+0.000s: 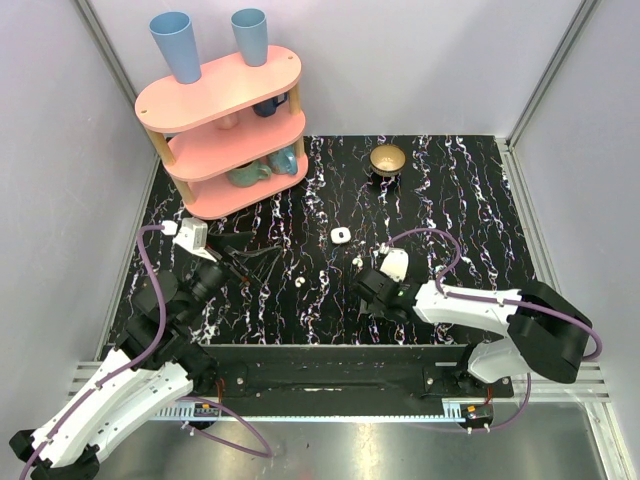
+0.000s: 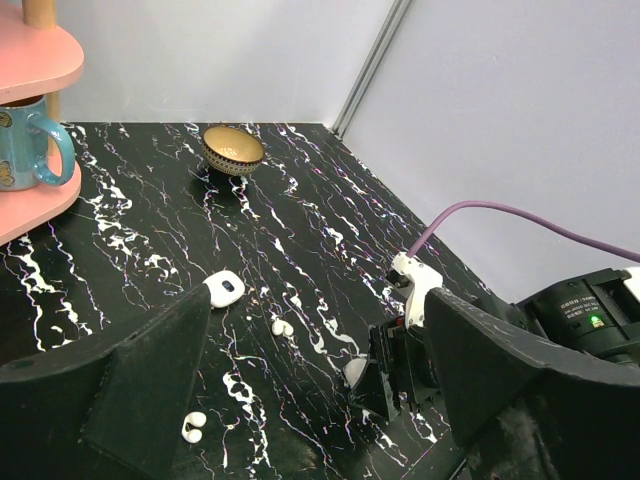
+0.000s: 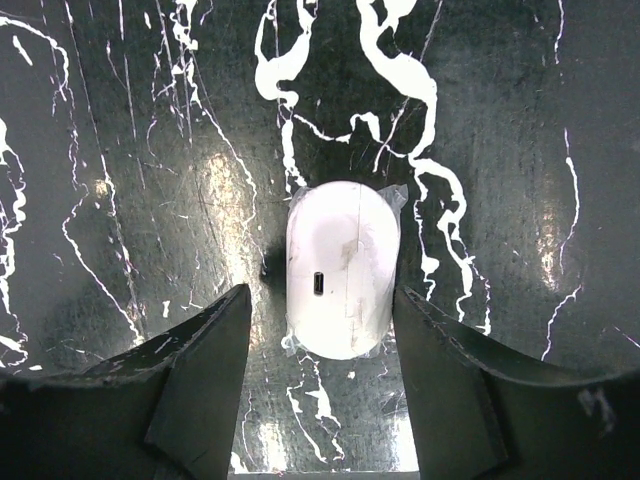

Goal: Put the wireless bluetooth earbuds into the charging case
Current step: Pick up the charging case from the corner of the board, then place the charging case at the corner of the board.

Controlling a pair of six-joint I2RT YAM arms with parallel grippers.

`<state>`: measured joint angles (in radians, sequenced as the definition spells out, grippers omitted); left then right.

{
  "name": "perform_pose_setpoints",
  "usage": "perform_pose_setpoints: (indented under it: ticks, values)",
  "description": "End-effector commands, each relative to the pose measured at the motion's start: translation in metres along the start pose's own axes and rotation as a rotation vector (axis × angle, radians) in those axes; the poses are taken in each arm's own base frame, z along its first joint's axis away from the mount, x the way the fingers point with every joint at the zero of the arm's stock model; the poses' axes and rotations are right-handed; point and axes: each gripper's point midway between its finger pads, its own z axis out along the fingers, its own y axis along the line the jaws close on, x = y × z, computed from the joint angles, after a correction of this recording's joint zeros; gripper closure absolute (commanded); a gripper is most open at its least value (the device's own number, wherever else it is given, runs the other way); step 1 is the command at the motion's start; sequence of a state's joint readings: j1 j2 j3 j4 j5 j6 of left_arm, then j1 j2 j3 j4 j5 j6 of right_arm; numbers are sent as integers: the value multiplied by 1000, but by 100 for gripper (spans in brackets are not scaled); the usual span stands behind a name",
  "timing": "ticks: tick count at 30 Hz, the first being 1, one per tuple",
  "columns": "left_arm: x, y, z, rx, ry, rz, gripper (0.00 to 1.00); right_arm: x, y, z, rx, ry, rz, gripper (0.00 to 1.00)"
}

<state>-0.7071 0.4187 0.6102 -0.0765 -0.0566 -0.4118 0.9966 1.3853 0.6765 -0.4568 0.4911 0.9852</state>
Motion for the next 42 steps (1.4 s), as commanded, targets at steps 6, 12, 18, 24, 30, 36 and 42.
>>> perform_pose_setpoints:
  ticks: [6, 12, 18, 24, 30, 36, 42]
  values:
    - [-14, -8, 0, 23, -38, -7, 7, -6, 4, 2, -7, -14, -21, 37]
    - [-16, -8, -1, 21, -41, -5, 7, -3, 5, 11, 31, 1, -47, 46]
    - [-17, -8, -2, 20, -41, -4, 7, -13, 11, 0, -5, -16, -38, 73]
    - [-17, -8, -2, 19, -40, -5, 7, -23, 28, -27, -195, 10, 70, 69]
    - [-13, -6, -3, 16, -32, -17, 7, -4, 30, -43, -395, 126, 281, 62]
    - [-14, -10, -1, 30, -32, -29, 7, 7, 33, -46, -511, 211, 466, 55]
    - [-11, -10, 0, 30, -17, -35, 6, 8, 21, -39, -498, 266, 615, 49]
